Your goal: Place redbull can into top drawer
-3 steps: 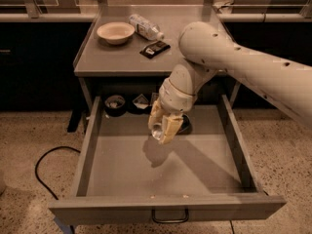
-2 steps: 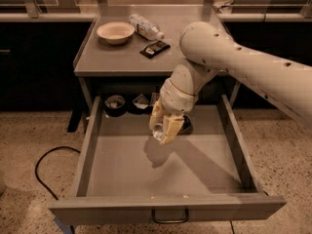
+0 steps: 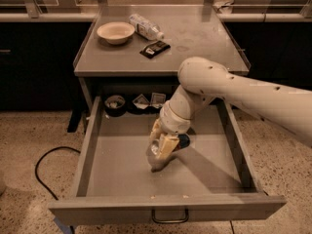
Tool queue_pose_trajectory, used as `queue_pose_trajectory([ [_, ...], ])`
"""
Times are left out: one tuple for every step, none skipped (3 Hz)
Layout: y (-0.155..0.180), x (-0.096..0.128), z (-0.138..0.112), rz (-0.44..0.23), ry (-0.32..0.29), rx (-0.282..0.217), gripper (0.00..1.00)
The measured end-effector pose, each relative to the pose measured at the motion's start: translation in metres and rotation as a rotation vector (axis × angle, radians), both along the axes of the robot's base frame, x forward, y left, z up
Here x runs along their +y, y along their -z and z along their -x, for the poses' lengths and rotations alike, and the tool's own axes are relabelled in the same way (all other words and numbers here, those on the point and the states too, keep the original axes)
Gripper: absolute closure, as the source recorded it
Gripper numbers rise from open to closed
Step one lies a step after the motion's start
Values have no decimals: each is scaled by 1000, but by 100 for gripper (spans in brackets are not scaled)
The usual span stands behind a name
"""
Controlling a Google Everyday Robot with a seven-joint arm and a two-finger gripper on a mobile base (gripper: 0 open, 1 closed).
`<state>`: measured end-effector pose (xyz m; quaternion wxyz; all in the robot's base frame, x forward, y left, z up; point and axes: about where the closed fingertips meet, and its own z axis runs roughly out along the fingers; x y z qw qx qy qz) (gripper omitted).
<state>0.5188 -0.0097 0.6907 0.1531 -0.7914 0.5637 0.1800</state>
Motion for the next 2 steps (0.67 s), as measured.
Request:
queue_pose_trajectory([
  [44,30,-23,-28,92,-19,100],
  [74,51,-34,-18,112,-15,100],
])
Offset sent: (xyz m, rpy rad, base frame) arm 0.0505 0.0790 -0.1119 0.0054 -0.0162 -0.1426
